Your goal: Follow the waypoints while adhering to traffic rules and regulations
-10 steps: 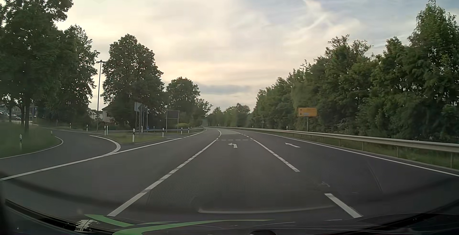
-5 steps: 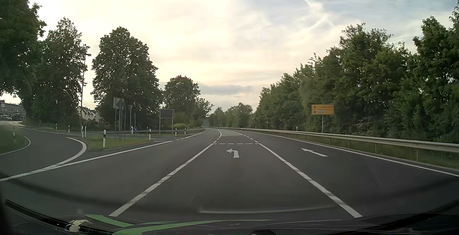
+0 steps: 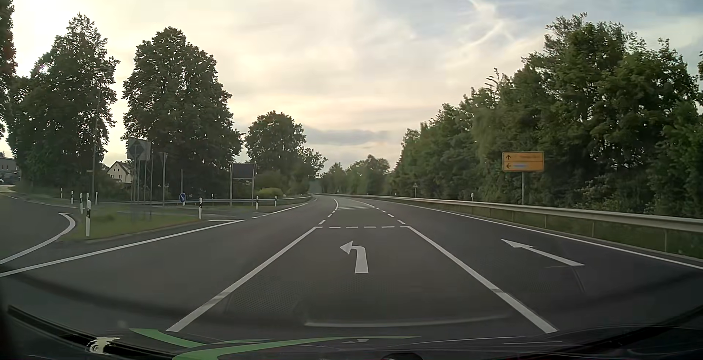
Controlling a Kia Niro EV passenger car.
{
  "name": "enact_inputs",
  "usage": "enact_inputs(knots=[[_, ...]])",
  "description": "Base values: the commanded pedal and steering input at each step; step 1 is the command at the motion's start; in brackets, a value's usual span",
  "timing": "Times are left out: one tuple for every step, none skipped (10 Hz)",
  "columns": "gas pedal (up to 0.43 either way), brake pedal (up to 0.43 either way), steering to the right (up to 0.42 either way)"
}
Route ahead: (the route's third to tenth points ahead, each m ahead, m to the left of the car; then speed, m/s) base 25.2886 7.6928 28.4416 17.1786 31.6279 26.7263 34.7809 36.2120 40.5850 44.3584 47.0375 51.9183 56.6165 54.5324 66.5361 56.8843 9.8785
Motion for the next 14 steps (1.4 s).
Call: enact_inputs(knots=[[0.0,0.232,0.0],[0.0,0.226,0.001],[0.0,0.226,0.0],[0.0,0.226,0.0],[0.0,0.213,0.0],[0.0,0.213,0.0],[0.0,0.213,0.001],[0.0,0.207,0.001],[0.0,0.207,0.0],[0.0,0.207,0.0],[0.0,0.207,-0.003],[0.0,0.207,-0.005],[0.0,0.207,-0.008],[0.0,0.207,-0.015]])
